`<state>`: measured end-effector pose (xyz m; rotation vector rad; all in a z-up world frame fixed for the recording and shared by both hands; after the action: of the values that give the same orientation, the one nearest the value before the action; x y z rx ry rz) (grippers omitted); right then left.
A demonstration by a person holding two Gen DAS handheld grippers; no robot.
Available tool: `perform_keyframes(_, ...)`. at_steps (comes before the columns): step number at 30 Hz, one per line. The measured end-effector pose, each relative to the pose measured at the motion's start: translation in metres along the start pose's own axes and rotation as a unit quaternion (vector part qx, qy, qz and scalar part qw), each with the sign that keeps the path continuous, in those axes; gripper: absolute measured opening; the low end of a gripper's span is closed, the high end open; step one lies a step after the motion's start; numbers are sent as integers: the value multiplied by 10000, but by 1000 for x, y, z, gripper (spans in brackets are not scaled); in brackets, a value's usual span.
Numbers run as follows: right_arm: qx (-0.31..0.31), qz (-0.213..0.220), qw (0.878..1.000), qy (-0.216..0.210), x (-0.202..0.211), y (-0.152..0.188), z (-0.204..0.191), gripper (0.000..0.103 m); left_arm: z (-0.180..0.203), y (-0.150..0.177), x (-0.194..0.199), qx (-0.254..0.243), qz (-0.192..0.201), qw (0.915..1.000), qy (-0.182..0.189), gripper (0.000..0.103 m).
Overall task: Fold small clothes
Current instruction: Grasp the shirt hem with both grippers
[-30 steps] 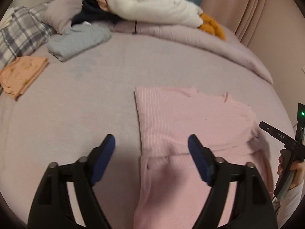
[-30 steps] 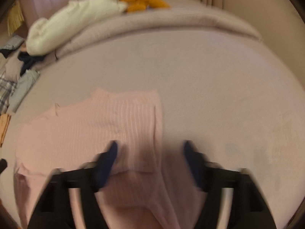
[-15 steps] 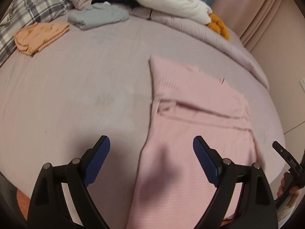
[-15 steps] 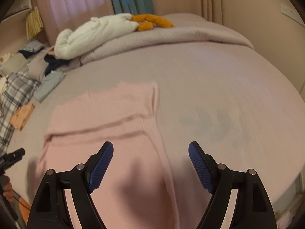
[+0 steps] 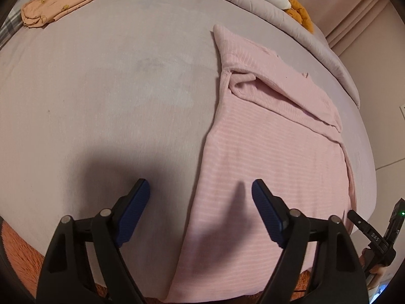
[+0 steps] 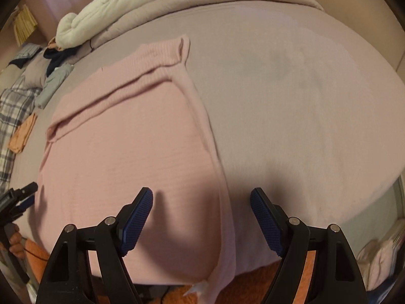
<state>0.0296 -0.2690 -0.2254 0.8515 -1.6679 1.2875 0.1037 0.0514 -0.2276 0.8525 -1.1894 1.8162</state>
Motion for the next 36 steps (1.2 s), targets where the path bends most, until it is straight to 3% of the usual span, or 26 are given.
perform_keyframes(2,72,-50,10000,-22,-3,6,-4,59,2,7,-2,85,-173,9995,238,64)
perform_keyframes(4,188,-74,9998,30,-8,9,-7,51,3,13,-3,157,-220,9989,396,55)
perform_keyframes(6,254,-39,9997,28,-11,8,-12,34,5,17,-3,-20,-218,9994,286,32)
perform_keyframes(7,258,-25,9996,-59,-11,6,-15,18,6,19,-3,-20,-253,9991,332,19)
perform_keyframes(8,237,-31,9996,-142,-11,4,-18,12,7,21,-4,28,-315,9984,472,4)
perform_keyframes(9,237,-38,9996,-162,-12,2,-20,10,9,23,-4,155,-418,9969,650,5)
perform_keyframes(13,106,45,9986,-511,-2,-5,-28,8,14,12,14,136,-165,9977,645,4)
perform_keyframes(17,10,422,9939,-1019,25,-27,-37,8,32,-4,38,-121,99,9966,813,4)
perform_keyframes(20,-9,789,9885,-1288,41,-54,-42,8,43,-27,57,-216,516,9942,923,4)
perform_keyframes(23,60,1156,9863,-1171,45,-83,-43,8,48,-55,63,-269,916,9921,812,4)
perform_keyframes(27,55,1321,9854,-1068,23,-112,-44,8,47,-79,48,-323,988,9919,736,4)
perform_keyframes(32,48,981,9919,-806,-23,-122,-41,8,43,-90,-4,-419,719,9963,202,5)
perform_keyframes(36,46,626,9964,-569,-55,-121,-37,8,33,-89,-35,-320,463,9984,7,6)
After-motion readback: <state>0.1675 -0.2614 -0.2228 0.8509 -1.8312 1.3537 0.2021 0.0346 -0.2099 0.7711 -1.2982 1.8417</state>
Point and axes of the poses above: each gripper's, at about its wrist camera, not at the fingertips, and x roughly against the way its jaws point, z to its right, y to its underside, the point moved 8 cm from there along -x, roughly the way its jaws point
